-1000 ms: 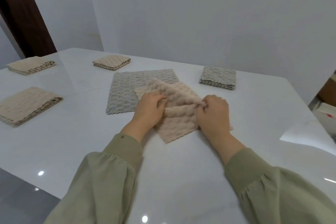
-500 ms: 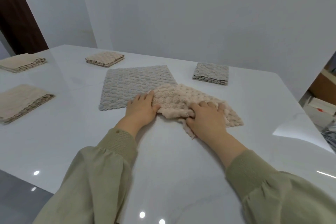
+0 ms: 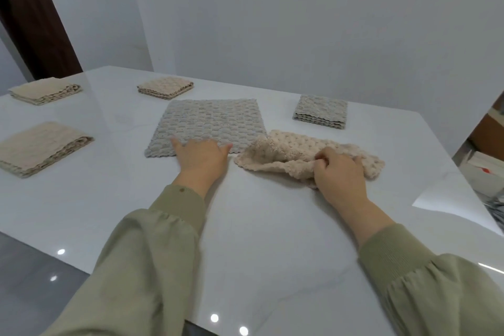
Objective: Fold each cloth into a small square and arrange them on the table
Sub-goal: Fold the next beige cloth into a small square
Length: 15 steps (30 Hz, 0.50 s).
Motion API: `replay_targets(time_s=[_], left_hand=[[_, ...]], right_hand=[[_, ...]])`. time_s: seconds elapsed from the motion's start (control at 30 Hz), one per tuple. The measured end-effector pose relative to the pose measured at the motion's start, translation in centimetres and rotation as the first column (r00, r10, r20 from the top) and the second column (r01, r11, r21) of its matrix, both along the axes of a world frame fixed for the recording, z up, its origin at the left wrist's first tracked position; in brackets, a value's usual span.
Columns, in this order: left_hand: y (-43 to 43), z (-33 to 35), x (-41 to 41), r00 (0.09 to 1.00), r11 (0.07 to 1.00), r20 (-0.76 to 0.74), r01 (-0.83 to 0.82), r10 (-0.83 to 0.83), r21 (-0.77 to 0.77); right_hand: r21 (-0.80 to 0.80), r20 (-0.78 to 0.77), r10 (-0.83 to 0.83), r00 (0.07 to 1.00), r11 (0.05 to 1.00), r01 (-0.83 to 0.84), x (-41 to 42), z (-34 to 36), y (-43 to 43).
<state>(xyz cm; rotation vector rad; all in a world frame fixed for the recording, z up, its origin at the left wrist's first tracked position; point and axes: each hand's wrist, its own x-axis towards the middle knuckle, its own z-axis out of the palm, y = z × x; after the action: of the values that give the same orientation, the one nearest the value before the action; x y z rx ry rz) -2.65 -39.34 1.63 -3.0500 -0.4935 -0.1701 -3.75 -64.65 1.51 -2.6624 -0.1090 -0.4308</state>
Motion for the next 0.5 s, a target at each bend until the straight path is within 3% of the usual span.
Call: replay_targets(time_s=[0.1, 0.17, 0.23, 0.3, 0.37, 0.43, 0.5], left_hand=[[-1.4, -0.2, -0.3, 0.998, 1.0, 0.069, -0.002, 0.002, 0.009], [-2.0, -0.6, -0.2, 0.972, 0.988, 0.232, 0.064, -0.031, -0.139], [-2.8, -0.7, -0.5, 0.894, 0.904, 0.441, 0.248, -0.076, -0.348], [-4.5, -0.2, -1.3, 0.838, 0.75, 0.542, 0.398, -0.063, -0.528], [-6.4, 0.5, -2.2, 0.833, 0.646, 0.551, 0.444, -0.043, -0.621], [-7.9, 0.7, -2.6, 0.838, 0.62, 0.541, 0.46, -0.067, -0.636], [-8.5, 0.5, -2.2, 0.869, 0.615, 0.485, 0.437, -0.1, -0.656]], right_hand=[[-0.169, -0.083, 0.071, 0.994, 0.982, -0.084, -0.6, -0.4, 0.4], [-0.247, -0.122, 0.136, 0.983, 0.955, -0.163, -0.9, -0.6, 0.4], [-0.205, -0.131, 0.192, 0.973, 0.955, -0.216, -1.0, -0.4, 0.2], [-0.117, -0.089, 0.24, 0.967, 0.961, -0.25, -1.1, -0.2, -0.3], [0.015, -0.014, 0.26, 0.966, 0.966, -0.26, -1.1, -0.1, -0.8], [0.112, 0.066, 0.249, 0.966, 0.96, -0.256, -1.3, -0.1, -1.0], [0.069, 0.14, 0.23, 0.963, 0.968, -0.241, -1.6, 0.0, -1.0]])
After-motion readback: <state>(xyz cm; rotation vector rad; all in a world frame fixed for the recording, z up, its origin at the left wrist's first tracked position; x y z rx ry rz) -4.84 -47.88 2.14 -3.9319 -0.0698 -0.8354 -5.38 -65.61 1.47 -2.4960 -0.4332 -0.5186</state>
